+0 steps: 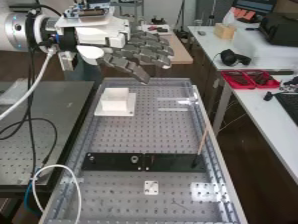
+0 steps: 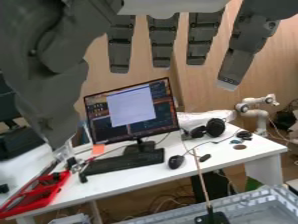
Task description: Grab the larger nut and place it in the white container
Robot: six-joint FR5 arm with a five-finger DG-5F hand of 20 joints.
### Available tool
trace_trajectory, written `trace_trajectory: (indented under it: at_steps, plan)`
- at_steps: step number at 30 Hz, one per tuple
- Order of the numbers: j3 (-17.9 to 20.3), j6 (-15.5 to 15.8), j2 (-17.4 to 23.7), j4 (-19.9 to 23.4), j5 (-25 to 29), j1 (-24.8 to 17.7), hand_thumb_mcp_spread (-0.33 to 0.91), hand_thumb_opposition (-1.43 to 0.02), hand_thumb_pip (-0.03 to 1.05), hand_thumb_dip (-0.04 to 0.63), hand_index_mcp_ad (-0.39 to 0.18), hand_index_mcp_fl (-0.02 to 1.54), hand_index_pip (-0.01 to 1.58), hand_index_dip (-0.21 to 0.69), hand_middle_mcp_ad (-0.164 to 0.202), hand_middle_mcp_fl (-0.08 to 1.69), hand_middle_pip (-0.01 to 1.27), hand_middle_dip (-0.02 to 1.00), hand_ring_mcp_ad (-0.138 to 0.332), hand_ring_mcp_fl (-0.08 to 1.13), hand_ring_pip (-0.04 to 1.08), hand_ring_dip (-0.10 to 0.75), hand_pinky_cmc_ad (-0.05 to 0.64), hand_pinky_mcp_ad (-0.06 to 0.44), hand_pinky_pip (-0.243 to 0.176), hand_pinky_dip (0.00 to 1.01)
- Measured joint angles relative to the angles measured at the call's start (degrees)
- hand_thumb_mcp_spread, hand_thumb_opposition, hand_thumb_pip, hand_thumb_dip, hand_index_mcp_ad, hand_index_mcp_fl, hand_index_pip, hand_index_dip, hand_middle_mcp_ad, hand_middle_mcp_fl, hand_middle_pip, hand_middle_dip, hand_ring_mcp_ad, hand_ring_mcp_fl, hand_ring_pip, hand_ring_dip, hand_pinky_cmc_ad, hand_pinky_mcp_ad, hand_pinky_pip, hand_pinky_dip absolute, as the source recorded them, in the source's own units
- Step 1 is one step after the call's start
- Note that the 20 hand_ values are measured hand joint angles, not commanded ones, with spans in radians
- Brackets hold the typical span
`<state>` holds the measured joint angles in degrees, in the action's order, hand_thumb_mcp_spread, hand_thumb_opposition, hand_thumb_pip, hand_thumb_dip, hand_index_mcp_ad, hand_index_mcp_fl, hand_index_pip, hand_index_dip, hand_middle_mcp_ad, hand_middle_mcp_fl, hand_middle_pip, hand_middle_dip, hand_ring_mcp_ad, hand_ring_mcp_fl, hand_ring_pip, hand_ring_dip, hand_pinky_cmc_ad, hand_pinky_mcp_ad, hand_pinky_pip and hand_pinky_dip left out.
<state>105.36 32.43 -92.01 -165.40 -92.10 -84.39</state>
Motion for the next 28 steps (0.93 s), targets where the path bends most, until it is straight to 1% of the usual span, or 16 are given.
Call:
trace_trajectory:
  at_steps: [3,7,9,11,16,18,19,23,28]
  plan:
    - [-0.05,0.56,0.08,-0.53,0.45,-0.42,0.13,-0.82,0.73,0.141,-0.173,0.02,0.51,-0.183,0.075,0.0,0.14,0.23,0.166,0.0,0.12,0.134,0.344,0.311,-0.105,0.77]
    - [-0.73,1.5,0.4,-2.74,1.08,-1.12,0.13,-0.82,0.73,0.141,-0.173,0.02,0.48,-0.18,0.075,0.0,0.14,0.24,0.166,0.0,0.12,0.134,0.344,0.314,-0.105,0.77]
    - [-0.9,1.55,0.68,-3.27,1.01,-1.45,0.13,-0.82,0.73,0.141,-0.169,0.02,0.46,-0.178,0.075,0.0,0.14,0.24,0.166,0.0,0.12,0.134,0.342,0.311,-0.105,0.75]
    - [-1.11,1.69,0.8,-4.16,0.19,-1.78,0.13,-0.82,0.67,0.141,-0.169,0.02,0.43,-0.164,0.075,0.0,0.14,0.24,0.166,0.0,0.12,0.134,0.342,0.311,-0.105,0.75]
    - [-2.1,2.13,0.61,-6.49,-1.6,-2.15,0.13,-0.82,0.67,0.143,-0.168,0.02,0.38,-0.152,0.072,0.0,0.13,0.24,0.166,0.0,0.12,0.134,0.346,0.314,-0.105,0.75]
    - [-2.38,2.66,0.61,-6.99,-1.86,-2.25,0.13,-0.82,0.67,0.143,-0.154,0.02,0.37,-0.15,0.075,0.0,0.14,0.25,0.166,0.0,0.12,0.134,0.346,0.311,-0.105,0.75]
    - [-2.57,3.04,0.63,-7.33,-1.95,-2.31,0.13,-0.82,0.67,0.143,-0.154,0.04,0.37,-0.138,0.075,0.0,0.14,0.25,0.166,0.0,0.12,0.134,0.346,0.311,-0.105,0.75]
    - [-3.39,4.48,1.01,-8.54,-2.0,-2.55,0.13,-0.81,0.67,0.143,-0.155,0.04,0.35,-0.136,0.075,0.0,0.14,0.25,0.166,0.0,0.12,0.134,0.346,0.314,-0.105,0.75]
    - [-3.78,6.42,1.74,-8.9,-1.77,-2.86,0.13,-0.81,0.67,0.143,-0.155,0.04,0.34,-0.122,0.075,0.0,0.14,0.25,0.166,0.0,0.13,0.141,0.347,0.311,-0.108,0.75]
